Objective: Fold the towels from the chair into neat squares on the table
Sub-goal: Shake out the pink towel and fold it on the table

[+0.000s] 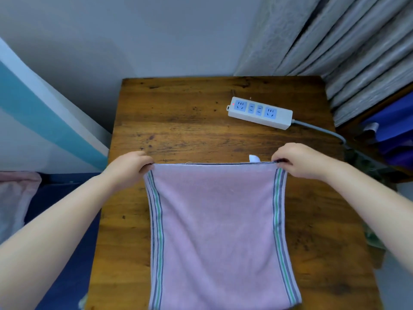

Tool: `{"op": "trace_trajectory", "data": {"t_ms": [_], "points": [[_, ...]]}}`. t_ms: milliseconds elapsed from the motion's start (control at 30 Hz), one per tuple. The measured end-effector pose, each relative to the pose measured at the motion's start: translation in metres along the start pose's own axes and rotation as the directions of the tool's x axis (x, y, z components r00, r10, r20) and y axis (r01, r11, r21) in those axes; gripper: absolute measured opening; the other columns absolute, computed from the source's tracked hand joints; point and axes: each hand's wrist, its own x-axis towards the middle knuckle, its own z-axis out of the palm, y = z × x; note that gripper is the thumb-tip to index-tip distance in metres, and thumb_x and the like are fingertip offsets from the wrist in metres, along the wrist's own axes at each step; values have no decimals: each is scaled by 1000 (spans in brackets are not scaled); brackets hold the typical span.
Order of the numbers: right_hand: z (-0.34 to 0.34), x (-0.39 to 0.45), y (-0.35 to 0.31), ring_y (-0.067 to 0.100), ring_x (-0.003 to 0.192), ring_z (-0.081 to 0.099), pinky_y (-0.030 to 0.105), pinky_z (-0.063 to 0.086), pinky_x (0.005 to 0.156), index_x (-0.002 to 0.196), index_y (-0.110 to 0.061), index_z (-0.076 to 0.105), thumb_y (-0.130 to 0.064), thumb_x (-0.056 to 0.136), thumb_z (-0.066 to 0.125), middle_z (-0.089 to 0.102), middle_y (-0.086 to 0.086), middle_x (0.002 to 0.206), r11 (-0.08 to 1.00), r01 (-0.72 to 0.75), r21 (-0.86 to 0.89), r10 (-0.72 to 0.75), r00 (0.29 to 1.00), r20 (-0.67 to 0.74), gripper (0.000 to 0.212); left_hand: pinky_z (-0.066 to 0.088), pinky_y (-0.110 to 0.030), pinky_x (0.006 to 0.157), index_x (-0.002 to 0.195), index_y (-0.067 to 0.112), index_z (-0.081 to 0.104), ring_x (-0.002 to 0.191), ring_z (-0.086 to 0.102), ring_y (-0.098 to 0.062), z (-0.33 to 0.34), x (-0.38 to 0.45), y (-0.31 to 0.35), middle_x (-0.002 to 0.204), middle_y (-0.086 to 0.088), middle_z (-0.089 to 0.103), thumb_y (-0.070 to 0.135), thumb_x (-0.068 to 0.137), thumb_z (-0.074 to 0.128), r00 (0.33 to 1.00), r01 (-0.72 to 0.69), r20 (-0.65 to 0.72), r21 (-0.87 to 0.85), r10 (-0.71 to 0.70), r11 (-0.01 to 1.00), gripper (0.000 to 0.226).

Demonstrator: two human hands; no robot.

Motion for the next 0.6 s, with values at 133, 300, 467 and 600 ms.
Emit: {"op": "trace_trajectory", "data": {"t_ms": [133,300,467,600], "points": [[-36,-3,-19,27,98,55,39,47,85,99,-6,66,-6,88,50,65,11,102,999,2,-50,-16,963,-270,20,40,-35,81,106,-2,63,100,52,-32,-35,-10,11,103,-20,57,13,96,44,896,146,-377,-251,-236,957,27],[-92,-14,-49,44,80,58,42,46,73,82,10,65,4,76,46,64,29,81,994,101,-42,-97,643,-760,21,32,-33,82,100,-14,56,100,50,-40,-96,-33,22,104,-33,55,2,95,40,597,19,-646,-580,-475,814,23],[-112,-56,-69,38,66,60,27,36,68,73,8,64,9,65,52,65,23,70,955,226,-191,-286,540,-791,15,24,-19,63,91,-15,57,74,48,-24,-124,-77,1,81,-30,58,7,89,42,487,-194,-823,-429,-294,882,26],[-75,-76,-76,31,64,57,25,40,65,67,4,63,5,66,50,63,19,64,948,271,-164,-306,646,-699,12,28,-18,62,81,-9,62,64,41,-11,-100,-110,-21,71,-16,58,22,86,42,688,-241,-724,-302,-58,922,37]]}}
